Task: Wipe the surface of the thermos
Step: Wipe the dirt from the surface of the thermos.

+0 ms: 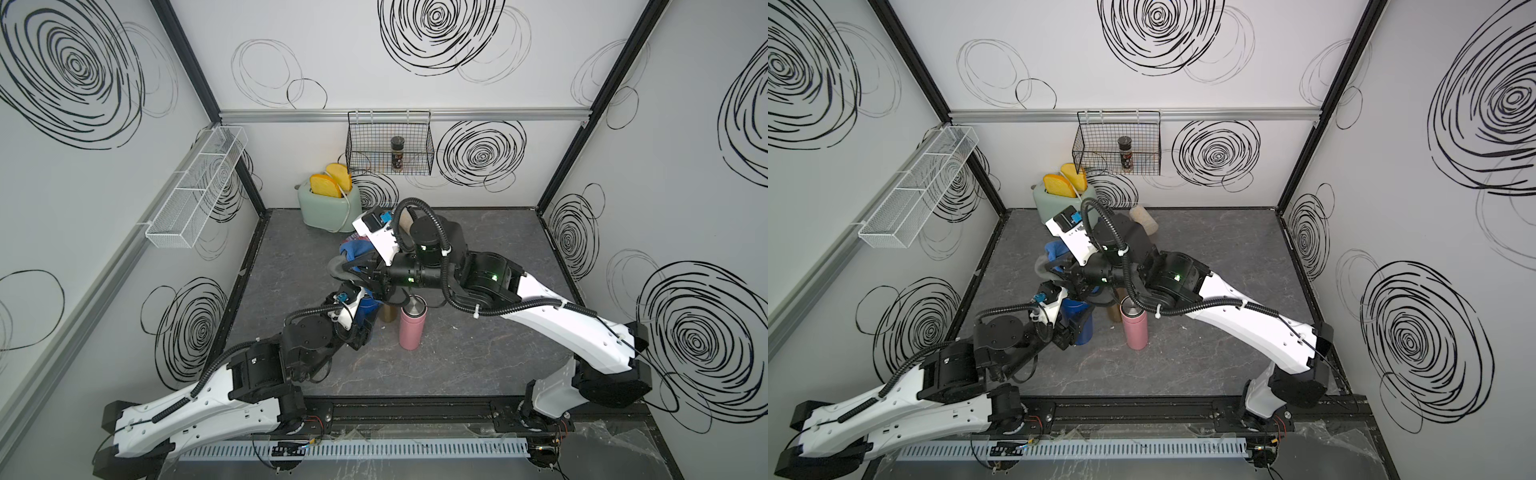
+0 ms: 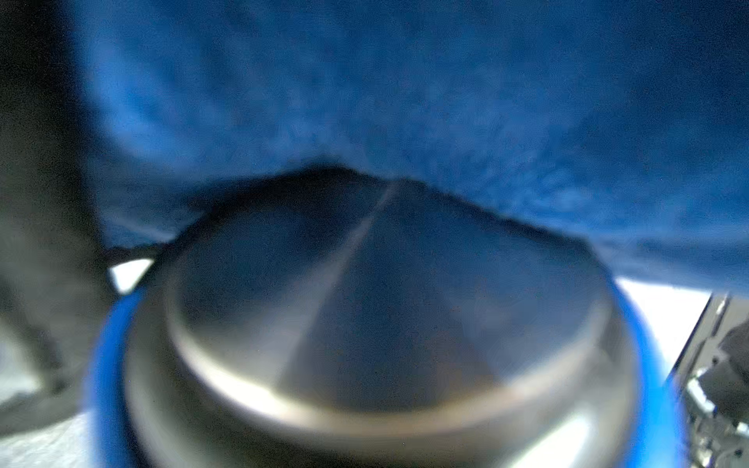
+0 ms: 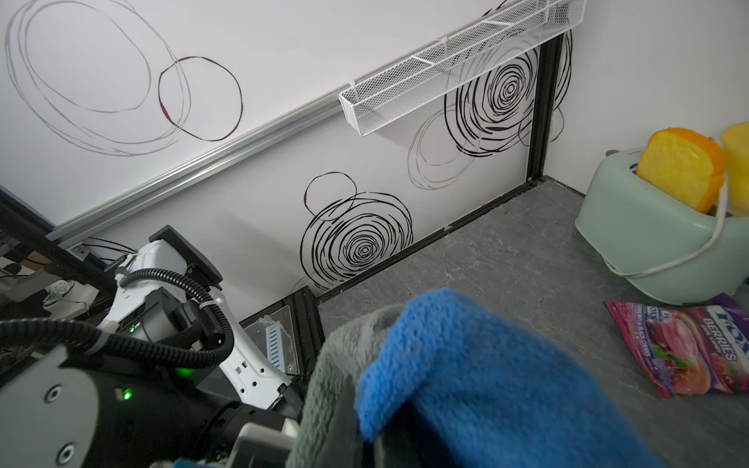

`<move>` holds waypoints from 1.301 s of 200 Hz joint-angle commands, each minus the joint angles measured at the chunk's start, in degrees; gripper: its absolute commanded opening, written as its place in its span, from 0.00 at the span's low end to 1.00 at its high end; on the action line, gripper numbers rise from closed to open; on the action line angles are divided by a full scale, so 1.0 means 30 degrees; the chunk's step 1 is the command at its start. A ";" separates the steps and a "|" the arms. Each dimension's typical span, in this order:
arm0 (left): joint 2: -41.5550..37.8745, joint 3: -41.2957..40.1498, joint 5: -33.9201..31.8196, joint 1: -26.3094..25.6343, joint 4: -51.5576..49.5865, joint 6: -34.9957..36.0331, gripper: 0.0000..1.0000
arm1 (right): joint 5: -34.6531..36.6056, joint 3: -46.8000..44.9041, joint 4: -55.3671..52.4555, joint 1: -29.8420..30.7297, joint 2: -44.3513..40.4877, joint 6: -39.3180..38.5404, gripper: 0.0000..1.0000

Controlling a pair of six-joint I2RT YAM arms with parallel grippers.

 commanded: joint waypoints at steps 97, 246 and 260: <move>-0.0297 0.1840 -0.2869 -0.1628 0.2871 0.1015 0.00 | -0.1346 -0.3054 0.1146 -0.0272 -0.2359 0.2141 0.00; -0.0858 0.1485 -0.7188 -0.4833 0.3245 0.1282 0.00 | -0.0038 -0.5542 0.1461 0.0746 -0.4547 0.4036 0.00; -0.0892 0.1492 -0.7477 -0.4758 0.3070 0.1339 0.00 | 0.0373 -0.6380 0.1482 0.0925 -0.5296 0.4352 0.00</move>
